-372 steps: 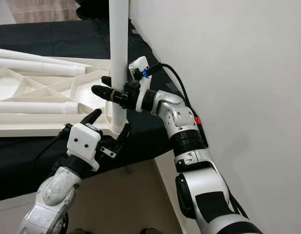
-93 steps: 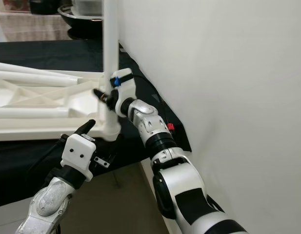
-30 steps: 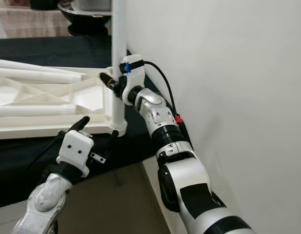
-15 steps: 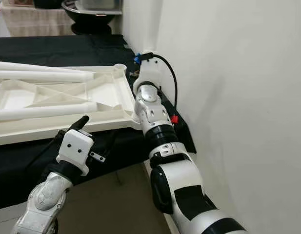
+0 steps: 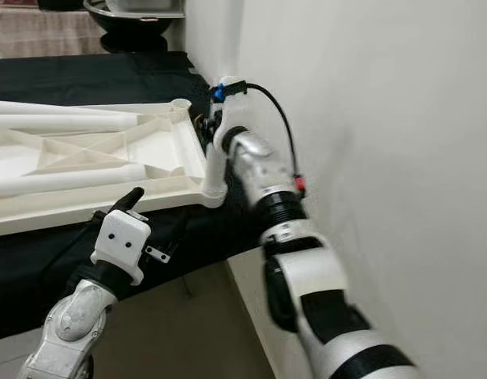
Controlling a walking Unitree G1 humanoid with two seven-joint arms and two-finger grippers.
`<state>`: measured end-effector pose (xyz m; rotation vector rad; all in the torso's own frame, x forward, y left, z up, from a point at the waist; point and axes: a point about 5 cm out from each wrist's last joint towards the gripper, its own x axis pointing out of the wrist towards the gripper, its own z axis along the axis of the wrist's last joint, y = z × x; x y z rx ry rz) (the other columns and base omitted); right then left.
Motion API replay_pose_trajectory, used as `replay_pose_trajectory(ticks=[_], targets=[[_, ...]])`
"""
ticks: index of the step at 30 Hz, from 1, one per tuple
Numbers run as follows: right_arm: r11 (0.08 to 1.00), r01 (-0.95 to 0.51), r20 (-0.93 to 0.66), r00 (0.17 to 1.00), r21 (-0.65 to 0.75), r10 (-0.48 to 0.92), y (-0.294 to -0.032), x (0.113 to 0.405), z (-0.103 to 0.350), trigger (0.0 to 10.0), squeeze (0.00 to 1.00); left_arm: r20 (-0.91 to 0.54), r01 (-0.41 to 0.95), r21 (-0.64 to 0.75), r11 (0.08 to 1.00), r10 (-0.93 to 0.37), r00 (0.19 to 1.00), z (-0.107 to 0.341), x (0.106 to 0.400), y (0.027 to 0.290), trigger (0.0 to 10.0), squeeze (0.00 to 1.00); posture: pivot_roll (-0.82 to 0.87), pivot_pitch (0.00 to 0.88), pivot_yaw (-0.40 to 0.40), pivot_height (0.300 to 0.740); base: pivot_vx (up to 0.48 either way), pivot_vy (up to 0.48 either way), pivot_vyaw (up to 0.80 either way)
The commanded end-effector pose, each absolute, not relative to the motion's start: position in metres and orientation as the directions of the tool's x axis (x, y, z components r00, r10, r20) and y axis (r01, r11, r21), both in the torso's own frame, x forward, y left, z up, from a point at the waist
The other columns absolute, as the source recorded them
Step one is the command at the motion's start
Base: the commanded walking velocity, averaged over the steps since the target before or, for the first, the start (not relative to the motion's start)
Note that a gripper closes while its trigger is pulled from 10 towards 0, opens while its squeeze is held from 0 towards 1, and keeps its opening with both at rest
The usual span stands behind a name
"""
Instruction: Building children table
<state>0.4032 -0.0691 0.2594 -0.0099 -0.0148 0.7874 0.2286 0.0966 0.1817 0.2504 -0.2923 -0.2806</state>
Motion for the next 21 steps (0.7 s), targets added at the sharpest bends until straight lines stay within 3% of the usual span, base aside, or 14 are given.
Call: replay_pose_trajectory(ticks=[1, 2, 3, 4, 5, 7, 18, 19, 21], targets=[[0.499, -0.865, 0.029, 0.498, -0.049, 0.867, -0.058, 0.390, 0.264, 10.0, 0.00, 0.247, 0.236, 0.288, 0.928, -0.310, 0.918, 0.181, 0.230, 0.094, 10.0, 0.00, 0.07, 0.046, -0.136, 0.740, 0.000, 0.000, 0.00], [0.428, -0.902, 0.043, 0.426, -0.066, 0.904, -0.060, 0.385, 0.265, 10.0, 0.00, 0.247, 0.235, 0.289, 0.928, -0.309, 0.918, 0.181, 0.230, 0.094, 10.0, 0.00, 0.07, 0.046, -0.136, 0.740, 0.000, 0.000, 0.00], [0.428, -0.902, 0.043, 0.426, -0.066, 0.904, -0.060, 0.385, 0.265, 10.0, 0.00, 0.247, 0.235, 0.289, 0.928, -0.309, 0.918, 0.181, 0.230, 0.094, 10.0, 0.00, 0.07, 0.046, -0.136, 0.740, 0.000, 0.000, 0.00], [0.318, -0.944, 0.058, 0.314, -0.087, 0.948, -0.064, 0.376, 0.264, 10.0, 0.00, 0.246, 0.235, 0.289, 0.928, -0.310, 0.918, 0.181, 0.231, 0.094, 10.0, 0.00, 0.07, 0.046, -0.137, 0.740, 0.000, 0.000, 0.00], [0.318, -0.944, 0.058, 0.314, -0.087, 0.948, -0.064, 0.376, 0.264, 10.0, 0.00, 0.246, 0.235, 0.289, 0.928, -0.310, 0.918, 0.181, 0.231, 0.094, 10.0, 0.00, 0.07, 0.046, -0.137, 0.740, 0.000, 0.000, 0.00], [0.203, -0.975, 0.039, 0.201, -0.084, 0.979, -0.070, 0.369, 0.259, 10.0, 0.00, 0.246, 0.239, 0.293, 0.926, -0.315, 0.917, 0.181, 0.231, 0.094, 10.0, 0.00, 0.08, 0.046, -0.139, 0.740, 0.000, 0.000, 0.00], [0.093, -0.995, -0.007, 0.093, -0.042, 0.996, -0.061, 0.367, 0.244, 10.0, 0.00, 0.250, 0.234, 0.291, 0.928, -0.310, 0.917, 0.183, 0.229, 0.093, 10.0, 0.00, 0.08, 0.053, -0.141, 0.740, 0.000, 0.000, 0.00], [0.104, -0.994, 0.000, 0.104, -0.039, 0.995, -0.058, 0.368, 0.243, 0.0, 0.00, 0.250, 0.235, 0.290, 0.928, -0.311, 0.917, 0.183, 0.229, 0.093, 10.0, 0.00, 0.08, 0.053, -0.141, 0.740, 0.000, 0.000, 0.00], [0.122, -0.992, 0.009, 0.122, -0.030, 0.993, -0.056, 0.369, 0.243, 0.0, 0.00, 0.250, 0.236, 0.290, 0.928, -0.311, 0.917, 0.183, 0.229, 0.093, 10.0, 0.00, 0.08, 0.053, -0.141, 0.740, 0.000, 0.000, 0.00]])
